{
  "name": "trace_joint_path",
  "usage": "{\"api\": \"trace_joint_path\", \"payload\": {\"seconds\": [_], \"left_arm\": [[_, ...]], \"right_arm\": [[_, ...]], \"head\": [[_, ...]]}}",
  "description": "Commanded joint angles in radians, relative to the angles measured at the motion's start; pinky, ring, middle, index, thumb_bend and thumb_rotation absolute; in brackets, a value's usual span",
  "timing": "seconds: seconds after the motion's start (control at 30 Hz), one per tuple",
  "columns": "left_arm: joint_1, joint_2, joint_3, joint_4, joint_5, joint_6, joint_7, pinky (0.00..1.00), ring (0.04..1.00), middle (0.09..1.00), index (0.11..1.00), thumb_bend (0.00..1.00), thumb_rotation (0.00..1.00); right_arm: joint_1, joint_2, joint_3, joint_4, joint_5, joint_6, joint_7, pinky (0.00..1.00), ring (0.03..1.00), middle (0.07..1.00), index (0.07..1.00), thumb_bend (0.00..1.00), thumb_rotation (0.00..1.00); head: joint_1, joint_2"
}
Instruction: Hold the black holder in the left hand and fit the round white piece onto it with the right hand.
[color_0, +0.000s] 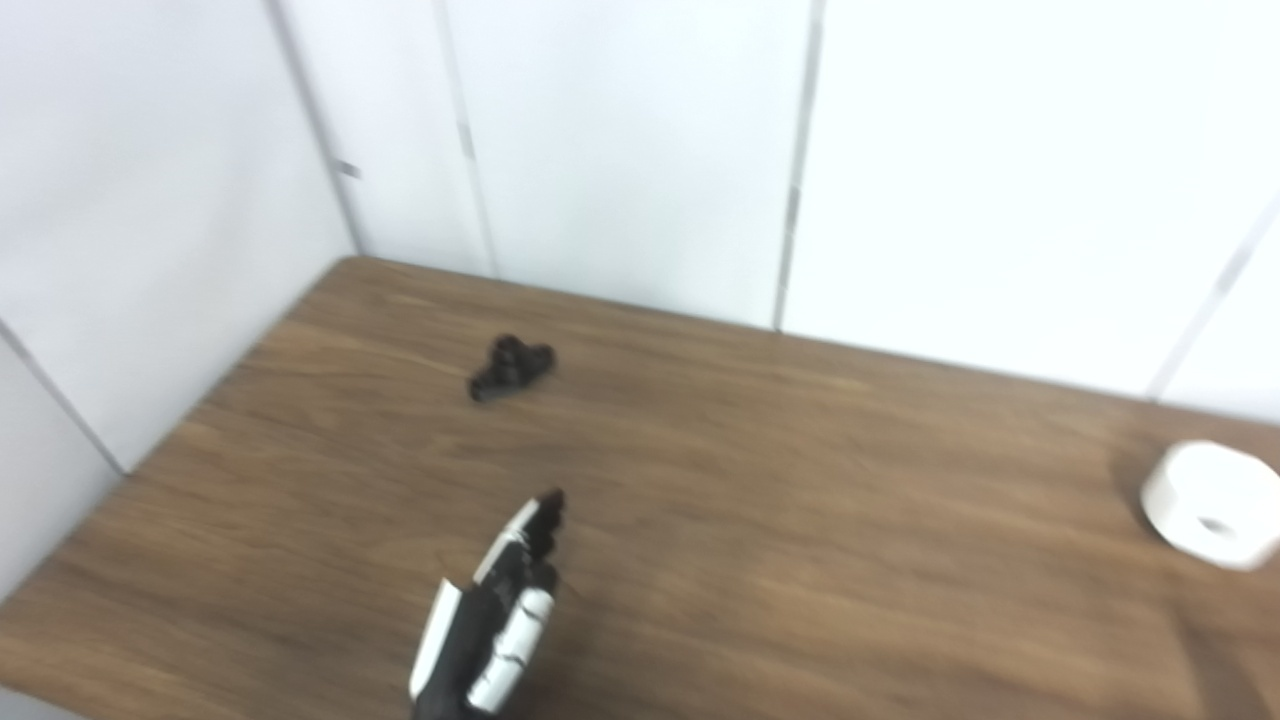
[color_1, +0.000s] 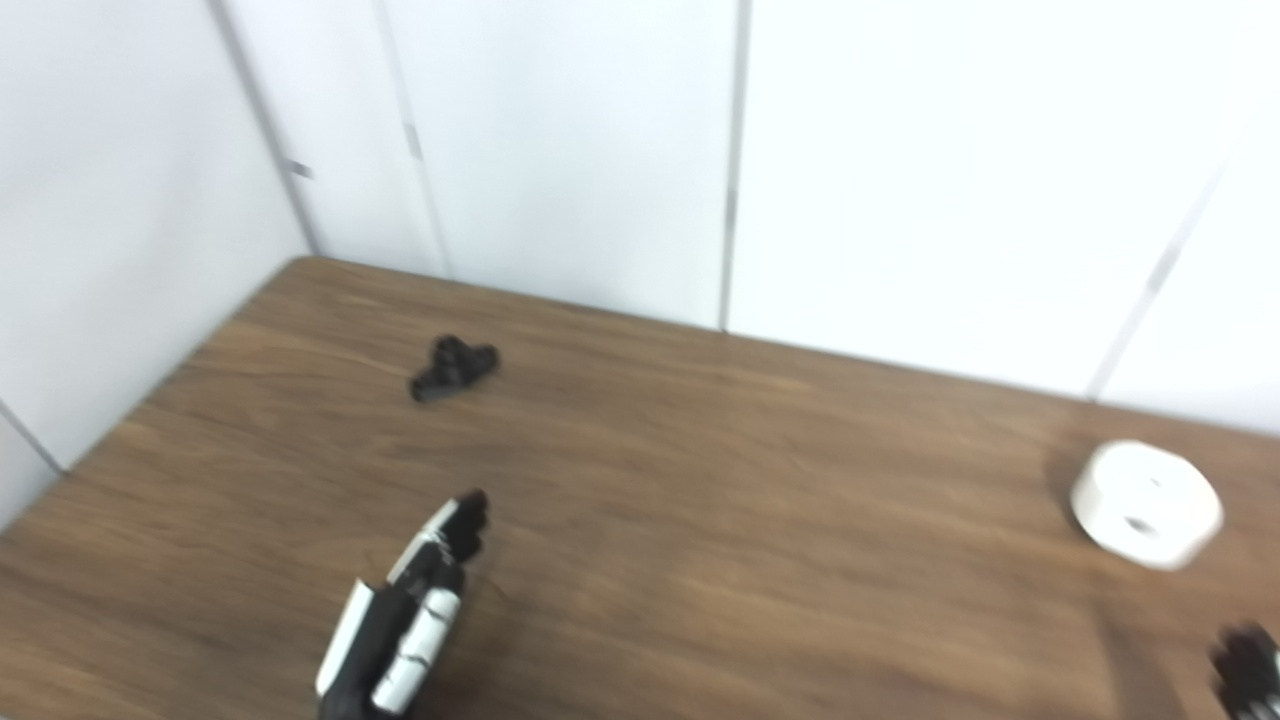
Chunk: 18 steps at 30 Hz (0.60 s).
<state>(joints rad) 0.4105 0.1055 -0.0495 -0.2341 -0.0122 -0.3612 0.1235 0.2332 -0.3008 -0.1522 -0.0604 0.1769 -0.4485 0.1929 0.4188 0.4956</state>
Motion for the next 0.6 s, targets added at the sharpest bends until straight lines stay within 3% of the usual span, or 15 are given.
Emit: {"api": "trace_joint_path", "payload": {"seconds": [0.0, 0.2, 0.33, 0.57], "left_arm": [[0.001, -0.112, -0.024, 0.040, 0.014, -0.011, 0.015, 0.94, 0.942, 0.940, 0.907, 0.46, 0.75], [-0.003, -0.103, -0.032, 0.057, 0.041, -0.028, 0.033, 0.93, 0.937, 0.935, 0.907, 0.49, 0.78], [0.002, -0.102, -0.031, 0.053, 0.046, -0.015, 0.042, 0.93, 0.936, 0.932, 0.904, 0.52, 0.73], [0.016, -0.113, -0.024, -0.002, 0.150, 0.012, 0.093, 0.86, 0.902, 0.911, 0.895, 0.47, 0.53]], "right_arm": [[0.002, 0.035, 0.021, 0.108, 0.019, -0.015, 0.011, 1.00, 0.971, 0.978, 0.971, 0.61, 1.00], [-0.004, 0.038, 0.010, 0.125, 0.036, -0.019, 0.030, 1.00, 0.978, 0.979, 0.976, 0.62, 1.00], [-0.001, 0.041, 0.005, 0.121, 0.068, -0.006, 0.038, 1.00, 0.986, 0.982, 0.973, 0.62, 1.00], [0.021, 0.032, 0.006, 0.087, 0.086, 0.009, 0.050, 1.00, 1.000, 0.998, 0.994, 0.64, 1.00]], "head": [[-0.001, -0.006], [-0.015, -0.010], [-0.029, -0.012], [-0.041, -0.009]]}}
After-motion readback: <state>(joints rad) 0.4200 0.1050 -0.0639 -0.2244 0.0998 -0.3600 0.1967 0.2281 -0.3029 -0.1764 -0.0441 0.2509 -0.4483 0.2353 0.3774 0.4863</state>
